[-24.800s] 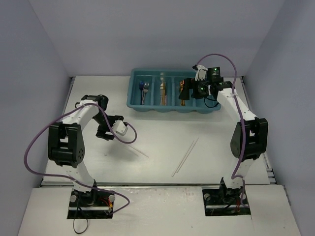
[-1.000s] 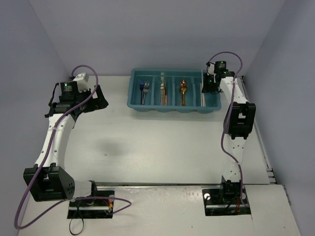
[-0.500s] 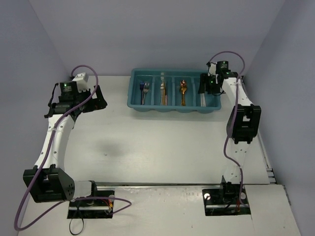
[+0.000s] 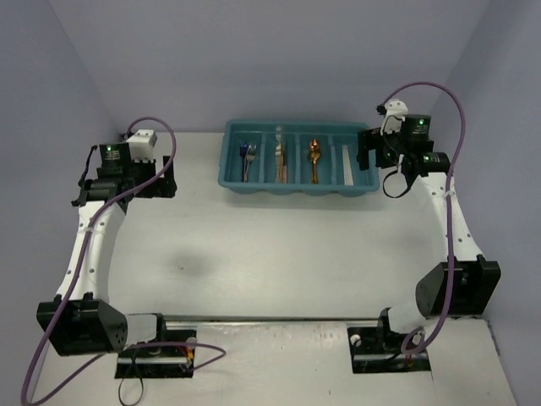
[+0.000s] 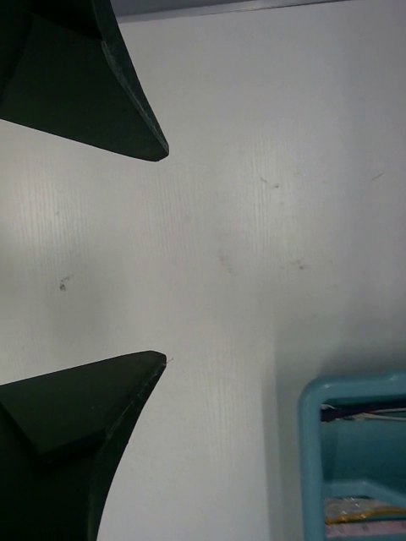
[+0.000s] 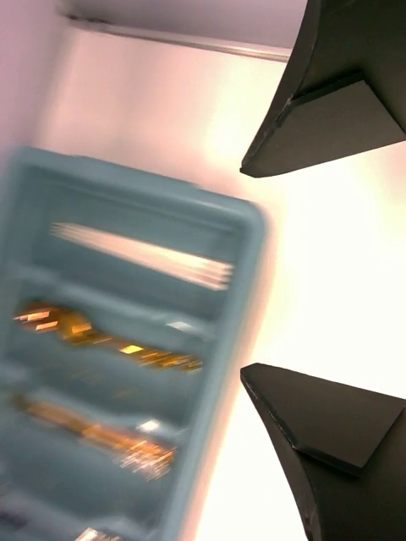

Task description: Sort the eating utensils into containers

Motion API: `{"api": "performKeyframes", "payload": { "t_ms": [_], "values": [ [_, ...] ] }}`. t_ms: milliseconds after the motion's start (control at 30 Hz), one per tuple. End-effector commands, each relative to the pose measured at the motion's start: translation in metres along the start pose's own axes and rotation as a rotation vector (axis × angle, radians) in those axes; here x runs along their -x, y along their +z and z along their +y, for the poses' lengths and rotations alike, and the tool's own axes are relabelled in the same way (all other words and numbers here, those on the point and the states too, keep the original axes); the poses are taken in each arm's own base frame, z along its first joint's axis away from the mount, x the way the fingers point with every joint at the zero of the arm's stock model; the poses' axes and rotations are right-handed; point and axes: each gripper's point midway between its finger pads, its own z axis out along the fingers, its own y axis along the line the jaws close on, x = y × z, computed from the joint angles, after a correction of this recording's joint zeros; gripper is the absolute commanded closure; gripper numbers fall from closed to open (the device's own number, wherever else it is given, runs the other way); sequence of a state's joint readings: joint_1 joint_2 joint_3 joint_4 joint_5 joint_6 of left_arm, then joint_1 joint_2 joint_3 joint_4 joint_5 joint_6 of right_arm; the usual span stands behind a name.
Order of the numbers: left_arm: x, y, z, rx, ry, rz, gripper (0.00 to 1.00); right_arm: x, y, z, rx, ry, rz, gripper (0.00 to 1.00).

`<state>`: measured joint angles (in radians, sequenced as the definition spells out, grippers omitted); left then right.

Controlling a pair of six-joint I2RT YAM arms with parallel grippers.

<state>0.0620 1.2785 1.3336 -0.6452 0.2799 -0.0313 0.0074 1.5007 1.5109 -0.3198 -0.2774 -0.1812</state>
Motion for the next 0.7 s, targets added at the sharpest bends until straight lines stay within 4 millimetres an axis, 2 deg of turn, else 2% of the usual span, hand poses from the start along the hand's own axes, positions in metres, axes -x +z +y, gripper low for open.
{"api": "performKeyframes", "payload": {
  "t_ms": [0, 67, 133, 233, 433, 667],
  "values": [
    [-0.016, -0.006, 0.011, 0.045, 0.079, 0.018, 0.05, -0.028, -0.004, -0.013, -0.103, -0.018, -0.004, 0.09],
    [-0.028, -0.006, 0.017, 0.080, 0.089, 0.034, 0.05, -0.046, -0.009, -0.010, -0.116, 0.004, -0.002, 0.08],
    [-0.032, -0.008, 0.022, 0.108, 0.103, 0.022, 0.05, -0.059, -0.012, -0.008, -0.129, 0.014, 0.007, 0.07],
    [-0.044, -0.009, 0.025, 0.126, 0.113, 0.027, 0.05, -0.070, -0.016, -0.006, -0.155, 0.015, 0.012, 0.00],
    [-0.061, -0.011, 0.032, 0.168, 0.122, 0.036, 0.05, -0.075, -0.022, 0.001, -0.176, -0.012, 0.000, 0.00],
    [-0.061, -0.019, 0.030, 0.172, 0.125, 0.000, 0.05, -0.071, -0.029, 0.004, -0.190, -0.028, -0.021, 0.00]
  ]
}}
